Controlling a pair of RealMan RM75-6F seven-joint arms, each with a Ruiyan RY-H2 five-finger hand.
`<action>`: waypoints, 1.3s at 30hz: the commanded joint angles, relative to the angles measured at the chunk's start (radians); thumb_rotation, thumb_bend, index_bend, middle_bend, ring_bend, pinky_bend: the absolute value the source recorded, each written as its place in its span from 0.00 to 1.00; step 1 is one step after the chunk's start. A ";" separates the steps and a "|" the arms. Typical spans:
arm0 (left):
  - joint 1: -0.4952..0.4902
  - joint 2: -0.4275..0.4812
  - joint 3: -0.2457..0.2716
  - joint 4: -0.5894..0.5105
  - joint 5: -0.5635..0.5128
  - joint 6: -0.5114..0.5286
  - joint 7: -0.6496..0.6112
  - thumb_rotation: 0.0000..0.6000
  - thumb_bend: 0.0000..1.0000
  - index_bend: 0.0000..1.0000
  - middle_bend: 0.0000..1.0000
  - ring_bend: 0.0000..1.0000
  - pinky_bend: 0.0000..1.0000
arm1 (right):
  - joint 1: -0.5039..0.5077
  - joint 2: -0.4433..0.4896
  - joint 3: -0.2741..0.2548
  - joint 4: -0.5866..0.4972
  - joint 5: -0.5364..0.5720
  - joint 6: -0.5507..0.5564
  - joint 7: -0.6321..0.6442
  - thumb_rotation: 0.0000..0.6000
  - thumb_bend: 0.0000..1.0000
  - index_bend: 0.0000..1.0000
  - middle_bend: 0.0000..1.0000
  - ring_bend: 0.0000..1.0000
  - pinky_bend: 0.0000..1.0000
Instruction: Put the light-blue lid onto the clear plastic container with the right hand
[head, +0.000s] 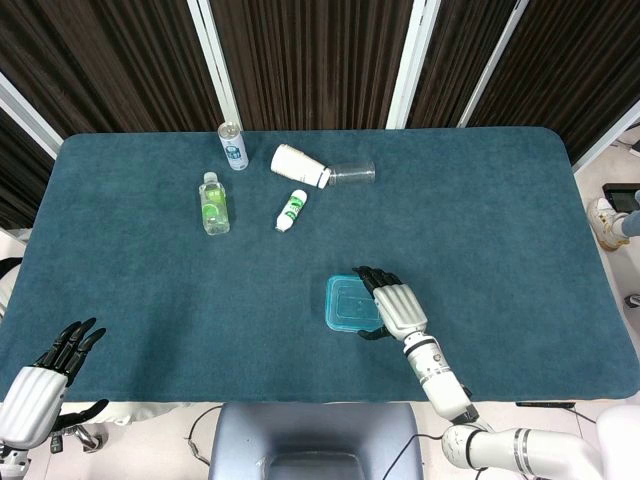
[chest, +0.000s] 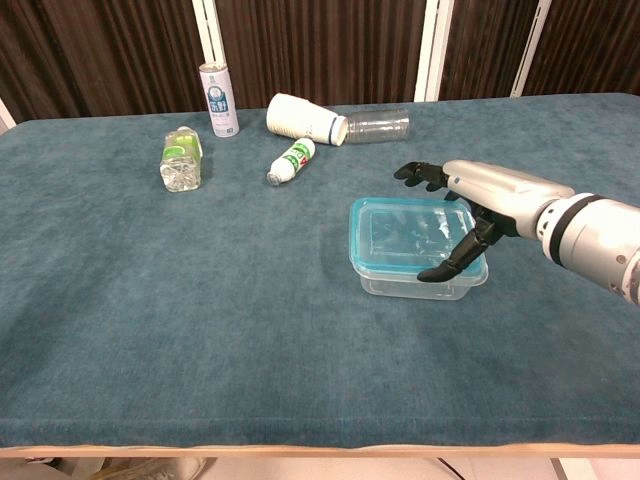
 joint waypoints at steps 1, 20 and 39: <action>0.000 0.000 0.000 0.000 0.000 -0.001 0.001 1.00 0.44 0.10 0.00 0.00 0.37 | -0.001 0.004 -0.001 -0.002 0.001 -0.001 0.004 1.00 0.41 0.13 0.19 0.14 0.28; -0.002 -0.001 0.001 -0.002 0.001 -0.004 0.007 1.00 0.44 0.10 0.00 0.00 0.38 | -0.001 0.017 -0.008 -0.001 0.004 -0.005 0.024 1.00 0.34 0.11 0.17 0.12 0.25; -0.002 -0.001 0.002 -0.004 0.001 -0.005 0.012 1.00 0.44 0.11 0.00 0.00 0.38 | -0.007 0.055 -0.025 -0.029 0.021 -0.022 0.032 1.00 0.19 0.03 0.02 0.00 0.13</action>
